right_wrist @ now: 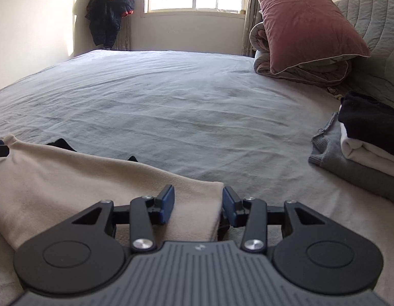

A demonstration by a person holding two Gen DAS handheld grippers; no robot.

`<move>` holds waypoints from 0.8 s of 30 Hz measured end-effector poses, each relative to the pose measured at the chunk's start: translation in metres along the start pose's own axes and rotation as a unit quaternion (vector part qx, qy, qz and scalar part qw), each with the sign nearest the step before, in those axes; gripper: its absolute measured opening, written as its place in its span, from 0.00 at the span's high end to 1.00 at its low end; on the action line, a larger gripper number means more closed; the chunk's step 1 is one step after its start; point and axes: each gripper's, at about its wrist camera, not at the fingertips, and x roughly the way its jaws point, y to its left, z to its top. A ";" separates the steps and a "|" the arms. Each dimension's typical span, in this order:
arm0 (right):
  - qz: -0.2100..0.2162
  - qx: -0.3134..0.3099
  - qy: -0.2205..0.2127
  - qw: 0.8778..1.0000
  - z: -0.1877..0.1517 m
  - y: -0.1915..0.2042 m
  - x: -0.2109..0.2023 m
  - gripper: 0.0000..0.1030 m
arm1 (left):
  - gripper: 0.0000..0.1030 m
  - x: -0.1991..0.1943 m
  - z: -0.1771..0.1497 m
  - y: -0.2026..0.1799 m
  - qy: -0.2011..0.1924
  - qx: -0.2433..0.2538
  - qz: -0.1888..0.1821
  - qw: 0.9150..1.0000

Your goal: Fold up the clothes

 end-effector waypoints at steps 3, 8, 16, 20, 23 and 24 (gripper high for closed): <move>0.034 -0.007 -0.010 0.999 0.001 0.012 -0.013 0.56 | 0.58 -0.010 0.001 -0.016 -0.008 0.011 -0.043 0.999; 0.052 -0.071 0.021 0.996 -0.016 0.033 -0.008 0.55 | 0.57 -0.001 -0.018 -0.025 0.043 0.044 -0.041 0.997; 0.058 -0.038 0.017 0.997 -0.013 0.013 -0.025 0.50 | 0.57 -0.047 -0.019 0.015 0.043 -0.019 -0.054 0.997; 0.066 -0.021 0.011 0.998 -0.005 0.020 -0.036 0.49 | 0.48 -0.066 -0.015 0.034 0.055 -0.089 -0.084 0.991; 0.085 -0.007 0.010 0.996 0.001 0.029 -0.038 0.49 | 0.48 -0.070 -0.015 0.051 0.070 -0.159 -0.096 0.980; 0.091 -0.003 0.010 0.996 0.003 0.032 -0.039 0.49 | 0.48 -0.068 -0.016 0.058 0.079 -0.190 -0.107 0.973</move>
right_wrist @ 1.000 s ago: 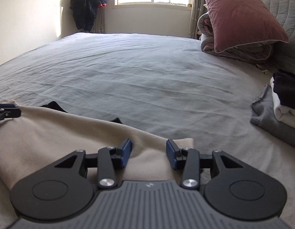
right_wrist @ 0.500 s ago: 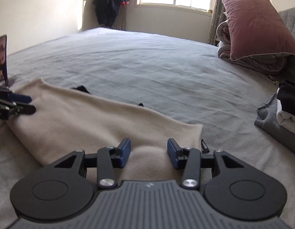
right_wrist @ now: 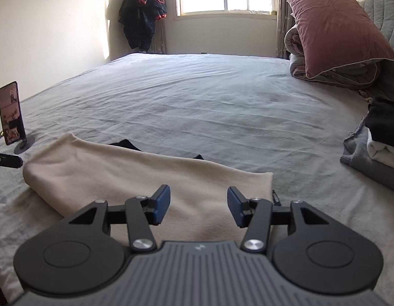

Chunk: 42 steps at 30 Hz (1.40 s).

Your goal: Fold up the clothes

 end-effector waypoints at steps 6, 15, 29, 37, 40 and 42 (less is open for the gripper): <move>0.019 -0.004 -0.007 1.000 0.009 0.020 0.009 0.49 | 0.40 0.026 -0.001 0.040 0.038 -0.145 -0.010 0.989; 0.069 -0.007 0.018 0.997 0.015 0.052 0.035 0.62 | 0.44 0.071 -0.009 0.043 0.029 -0.200 -0.040 0.979; 0.089 -0.006 0.100 0.991 0.010 0.080 0.078 0.94 | 0.73 0.061 0.000 0.022 -0.010 -0.190 -0.037 0.981; 0.099 0.050 0.097 0.989 0.009 0.067 0.086 0.97 | 0.74 0.046 0.018 -0.020 -0.045 -0.139 -0.073 0.987; 0.112 0.112 0.082 0.984 0.015 0.048 0.074 0.80 | 0.74 0.043 0.024 -0.038 -0.053 -0.125 -0.096 0.986; 0.117 0.145 0.069 0.980 0.018 0.035 0.065 0.80 | 0.74 0.042 0.028 -0.049 -0.056 -0.115 -0.109 0.986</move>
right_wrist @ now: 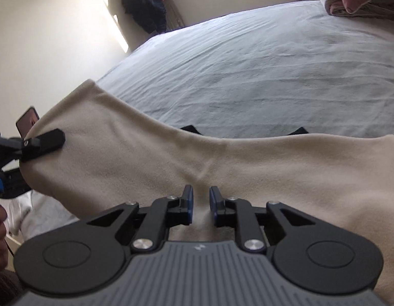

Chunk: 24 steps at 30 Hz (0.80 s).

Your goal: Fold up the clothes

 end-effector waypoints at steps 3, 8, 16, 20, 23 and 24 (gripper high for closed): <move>0.013 0.046 -0.020 0.999 0.007 -0.016 -0.018 0.80 | 0.73 0.005 -0.004 -0.016 0.005 0.013 -0.017 1.000; 0.013 0.086 -0.046 0.995 0.011 -0.036 -0.041 0.79 | 0.73 0.024 -0.014 -0.041 0.025 0.036 -0.047 0.998; 0.036 0.157 -0.068 0.985 0.010 -0.065 -0.066 0.57 | 0.70 0.066 -0.038 -0.068 0.073 0.061 -0.061 0.994; 0.054 0.192 -0.071 0.977 0.011 -0.076 -0.072 0.56 | 0.65 0.086 -0.047 -0.075 0.102 0.073 -0.059 0.990; 0.063 0.222 -0.068 0.971 0.009 -0.086 -0.076 0.52 | 0.57 0.098 -0.053 -0.078 0.125 0.082 -0.060 0.987; 0.064 0.232 -0.066 0.968 0.009 -0.089 -0.077 0.51 | 0.50 0.101 -0.056 -0.078 0.132 0.085 -0.061 0.986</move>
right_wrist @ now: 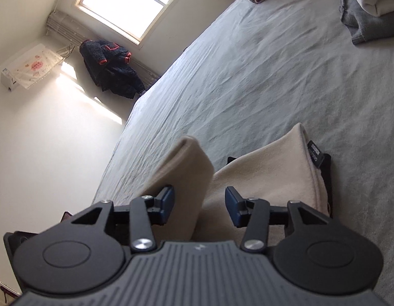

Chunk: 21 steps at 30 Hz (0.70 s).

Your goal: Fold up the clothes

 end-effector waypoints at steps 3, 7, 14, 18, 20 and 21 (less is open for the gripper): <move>-0.006 0.027 0.007 1.000 0.003 -0.009 -0.003 0.50 | 0.42 0.002 -0.001 -0.001 0.012 0.002 -0.017 1.000; 0.009 0.073 0.009 0.997 0.006 -0.019 -0.012 0.49 | 0.39 -0.011 0.005 0.003 0.004 -0.005 -0.053 0.999; 0.026 0.072 0.016 0.997 0.005 -0.011 -0.023 0.40 | 0.41 -0.031 0.015 0.013 -0.015 0.020 -0.019 1.000; -0.011 0.039 0.033 0.999 0.001 0.000 -0.016 0.40 | 0.43 -0.029 0.009 0.011 -0.004 0.091 0.057 0.994; -0.040 0.018 0.035 0.998 -0.001 0.007 -0.014 0.40 | 0.46 -0.025 0.004 0.012 0.009 0.110 0.069 0.991; -0.056 0.010 0.036 0.998 -0.002 0.011 -0.014 0.40 | 0.46 -0.024 0.001 0.013 0.014 0.115 0.071 0.991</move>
